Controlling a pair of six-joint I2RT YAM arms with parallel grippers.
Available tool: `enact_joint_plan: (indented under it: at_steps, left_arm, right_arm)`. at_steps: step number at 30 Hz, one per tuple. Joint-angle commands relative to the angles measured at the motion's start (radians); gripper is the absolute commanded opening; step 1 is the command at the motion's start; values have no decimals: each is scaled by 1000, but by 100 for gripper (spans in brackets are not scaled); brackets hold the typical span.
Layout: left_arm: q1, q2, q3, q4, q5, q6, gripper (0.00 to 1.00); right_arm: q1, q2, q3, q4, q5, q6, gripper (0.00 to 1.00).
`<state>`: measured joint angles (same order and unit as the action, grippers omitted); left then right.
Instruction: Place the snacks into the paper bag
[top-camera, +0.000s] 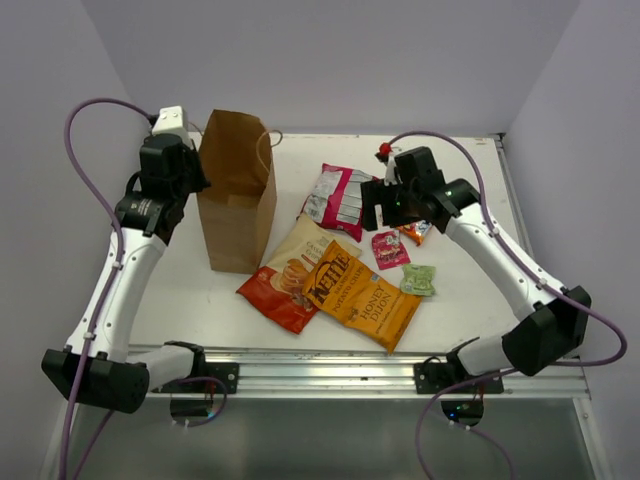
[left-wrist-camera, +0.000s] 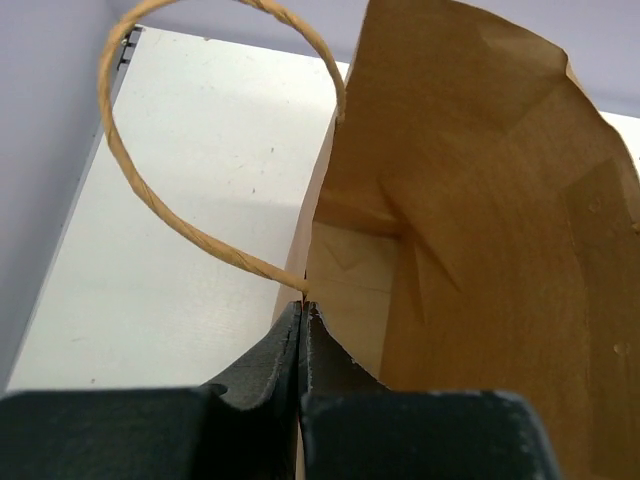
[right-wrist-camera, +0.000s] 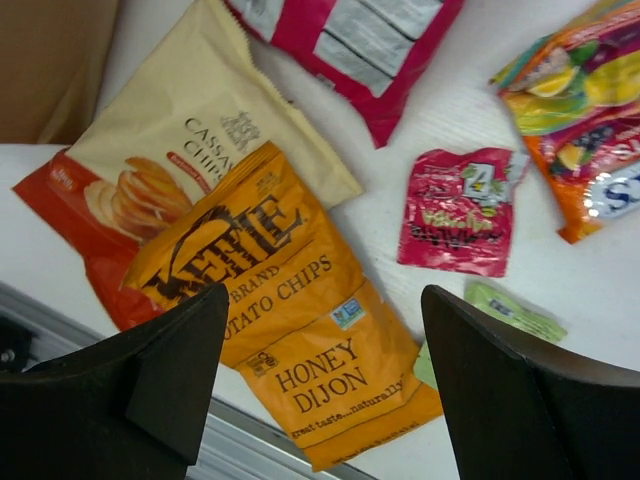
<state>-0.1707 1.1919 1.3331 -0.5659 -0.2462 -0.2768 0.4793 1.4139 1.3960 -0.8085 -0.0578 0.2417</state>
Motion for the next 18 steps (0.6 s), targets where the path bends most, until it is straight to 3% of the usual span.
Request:
enact_joint_plan:
  at_steps: [1, 3, 11, 18]
  left_arm:
    - [4, 8, 0, 40, -28, 1, 0]
    - [4, 9, -5, 34, -36, 4, 0]
    - [4, 5, -23, 20, -42, 8, 0]
    - [4, 3, -15, 12, -34, 18, 0]
  right_arm:
    - [21, 28, -40, 86, -204, -39, 82]
    - [41, 75, -49, 110, -280, -47, 82]
    - [97, 261, -72, 31, -300, -105, 84]
    - [114, 332, -130, -40, -200, -107, 84]
